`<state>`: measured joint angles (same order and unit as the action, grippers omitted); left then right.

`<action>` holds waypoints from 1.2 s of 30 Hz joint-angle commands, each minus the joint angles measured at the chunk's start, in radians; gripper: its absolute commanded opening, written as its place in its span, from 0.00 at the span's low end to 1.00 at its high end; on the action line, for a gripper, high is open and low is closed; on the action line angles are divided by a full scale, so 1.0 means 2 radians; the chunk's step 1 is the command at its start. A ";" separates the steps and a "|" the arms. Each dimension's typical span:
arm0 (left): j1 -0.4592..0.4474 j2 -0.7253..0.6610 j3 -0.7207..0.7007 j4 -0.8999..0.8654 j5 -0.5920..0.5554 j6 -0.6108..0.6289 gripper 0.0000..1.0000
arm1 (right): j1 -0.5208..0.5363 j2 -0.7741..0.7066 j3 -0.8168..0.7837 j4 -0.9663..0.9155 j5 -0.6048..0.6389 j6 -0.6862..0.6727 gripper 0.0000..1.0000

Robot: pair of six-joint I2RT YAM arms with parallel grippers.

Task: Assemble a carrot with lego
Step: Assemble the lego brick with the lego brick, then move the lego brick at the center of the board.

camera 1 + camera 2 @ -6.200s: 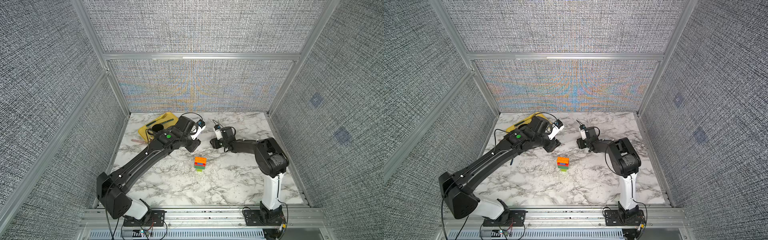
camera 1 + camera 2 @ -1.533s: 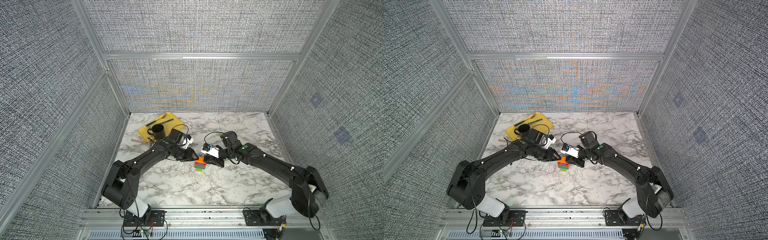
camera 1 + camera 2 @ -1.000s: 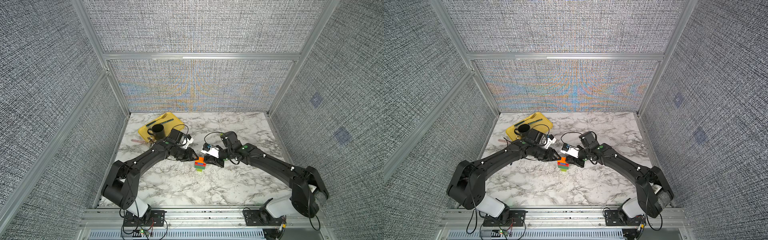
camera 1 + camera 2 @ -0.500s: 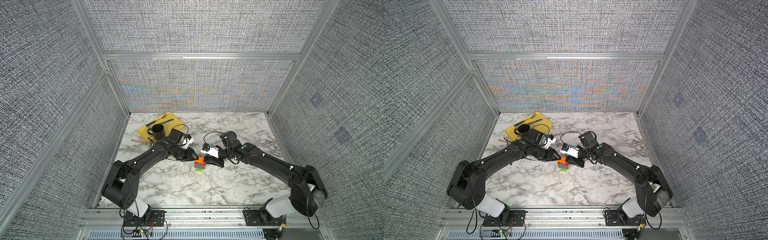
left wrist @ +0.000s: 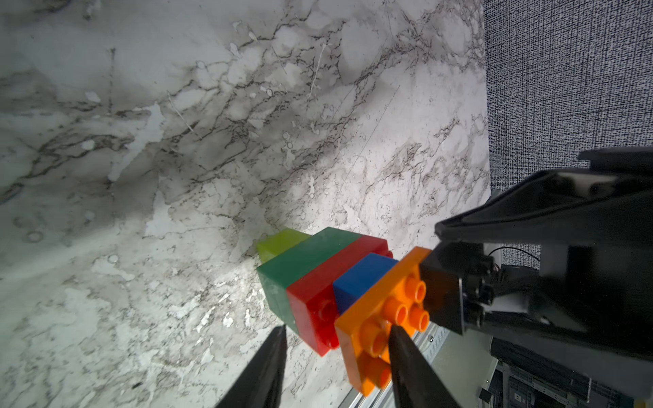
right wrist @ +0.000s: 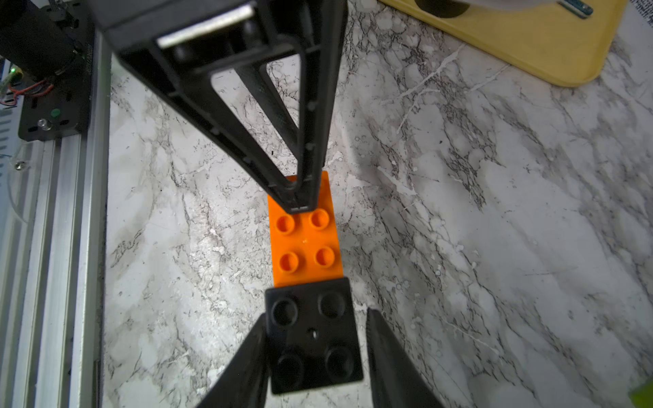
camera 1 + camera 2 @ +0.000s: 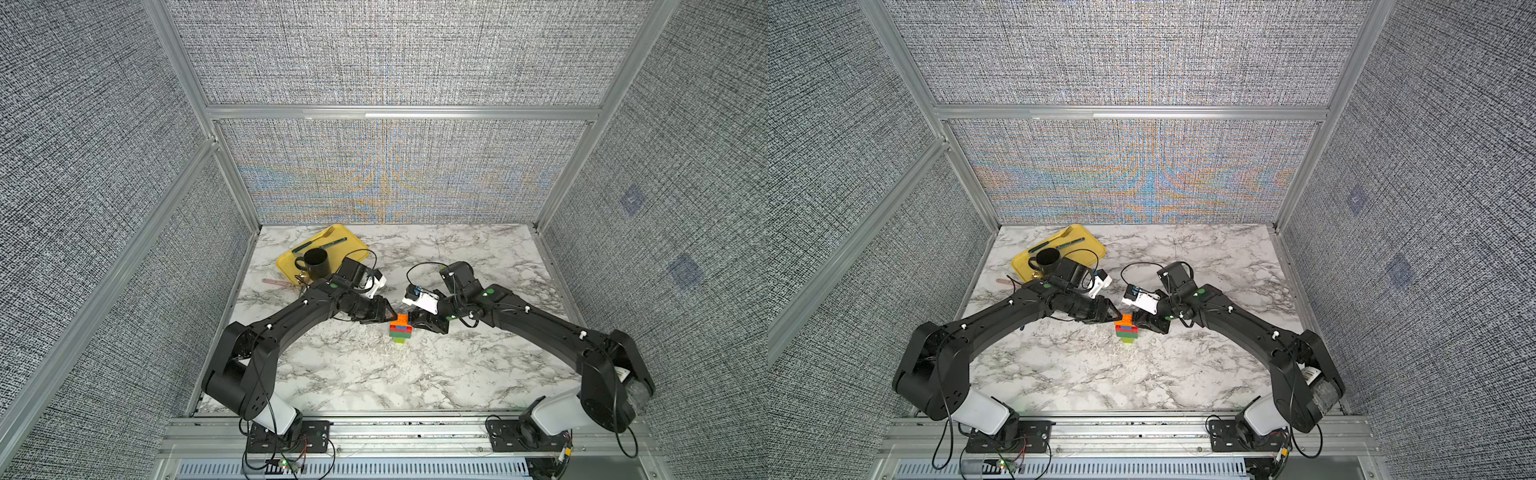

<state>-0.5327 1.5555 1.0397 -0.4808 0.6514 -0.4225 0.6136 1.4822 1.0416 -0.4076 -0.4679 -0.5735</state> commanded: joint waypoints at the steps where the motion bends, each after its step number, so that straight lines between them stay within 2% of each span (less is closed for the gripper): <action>1: 0.000 -0.004 0.006 -0.010 -0.003 0.003 0.53 | -0.001 -0.007 0.007 0.002 0.004 0.011 0.51; 7: 0.000 -0.011 0.010 -0.009 -0.002 0.002 0.58 | -0.008 -0.027 0.002 0.011 -0.021 0.026 0.58; 10: 0.000 -0.019 0.014 -0.010 -0.005 0.002 0.64 | -0.034 -0.053 -0.016 0.033 -0.050 0.055 0.61; 13: 0.000 -0.033 0.019 -0.011 -0.013 0.003 0.67 | -0.081 -0.086 -0.049 0.101 -0.049 0.130 0.64; 15: 0.000 -0.045 0.023 -0.013 -0.023 0.004 0.68 | -0.121 -0.095 -0.075 0.169 -0.018 0.205 0.67; 16: 0.000 -0.052 0.025 -0.013 -0.030 0.004 0.68 | -0.140 -0.090 -0.083 0.197 0.017 0.246 0.68; 19: 0.000 -0.070 0.032 -0.008 -0.060 0.002 0.69 | -0.165 -0.041 -0.073 0.227 0.114 0.307 0.69; 22: 0.000 -0.089 0.032 0.012 -0.095 -0.008 0.69 | -0.166 0.030 -0.041 0.247 0.194 0.334 0.72; 26: 0.000 -0.110 0.030 0.039 -0.126 -0.020 0.69 | -0.168 0.130 0.015 0.257 0.254 0.340 0.75; 31: 0.000 -0.119 0.033 0.047 -0.136 -0.020 0.70 | -0.177 0.228 0.094 0.228 0.251 0.343 0.75; 36: 0.000 -0.112 0.042 0.039 -0.133 -0.012 0.70 | -0.187 0.280 0.144 0.202 0.218 0.351 0.73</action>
<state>-0.5323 1.3262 1.1130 -0.4194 0.3943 -0.4530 0.2466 2.0174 1.2976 0.0288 -0.0025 0.1070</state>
